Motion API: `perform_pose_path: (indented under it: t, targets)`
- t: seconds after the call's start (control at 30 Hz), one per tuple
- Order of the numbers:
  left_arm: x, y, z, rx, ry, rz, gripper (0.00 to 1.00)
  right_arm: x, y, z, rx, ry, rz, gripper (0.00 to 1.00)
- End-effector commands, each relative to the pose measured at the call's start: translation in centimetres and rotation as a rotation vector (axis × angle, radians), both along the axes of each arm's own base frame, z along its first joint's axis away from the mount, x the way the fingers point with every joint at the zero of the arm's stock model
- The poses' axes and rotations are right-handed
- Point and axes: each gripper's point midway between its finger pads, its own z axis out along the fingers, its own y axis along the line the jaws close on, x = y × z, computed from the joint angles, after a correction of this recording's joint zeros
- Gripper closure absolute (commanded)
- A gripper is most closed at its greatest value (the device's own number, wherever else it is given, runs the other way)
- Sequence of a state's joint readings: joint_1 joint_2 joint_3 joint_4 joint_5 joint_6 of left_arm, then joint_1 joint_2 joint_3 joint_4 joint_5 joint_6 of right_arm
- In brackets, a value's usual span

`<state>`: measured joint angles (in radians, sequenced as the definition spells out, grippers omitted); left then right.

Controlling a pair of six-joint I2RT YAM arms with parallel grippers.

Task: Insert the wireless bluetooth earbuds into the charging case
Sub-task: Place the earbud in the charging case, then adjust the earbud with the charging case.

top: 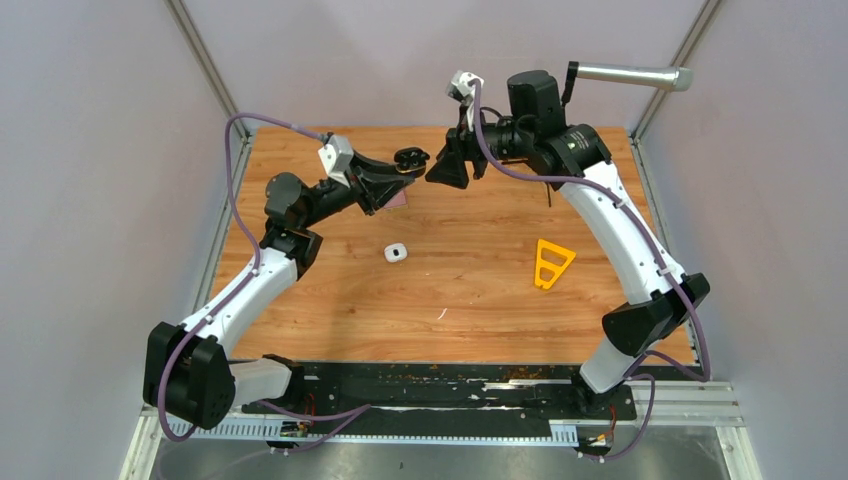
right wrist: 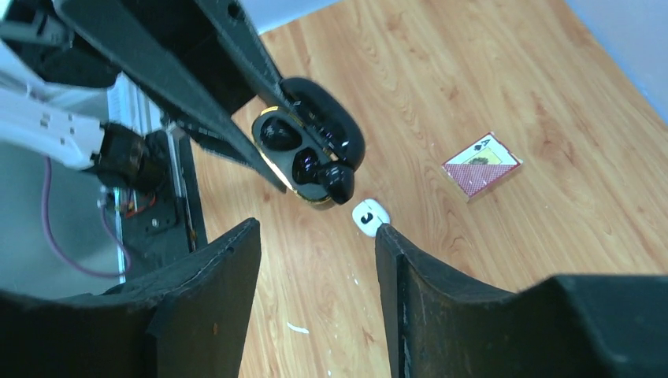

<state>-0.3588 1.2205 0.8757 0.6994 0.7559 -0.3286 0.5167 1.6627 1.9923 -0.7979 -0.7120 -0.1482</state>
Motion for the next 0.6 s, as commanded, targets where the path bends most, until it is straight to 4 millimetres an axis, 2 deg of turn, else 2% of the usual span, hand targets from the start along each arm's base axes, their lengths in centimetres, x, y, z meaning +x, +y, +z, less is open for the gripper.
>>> perform_pose_path:
  t: [0.0, 0.43, 0.57]
  targets:
    - [-1.3, 0.0, 0.9, 0.009, -0.081, -0.032, 1.0, -2.2, -0.8, 1.2, 0.006, -0.137, 0.151, 0.45]
    - [-2.6, -0.3, -0.2, 0.049, -0.101, -0.095, 1.0, -2.4, -0.8, 0.7, -0.017, -0.202, 0.233, 0.52]
    - [-2.6, -0.3, -0.3, 0.049, -0.099, -0.092, 1.0, -2.4, -0.3, 0.7, -0.002, -0.184, 0.242, 0.6]
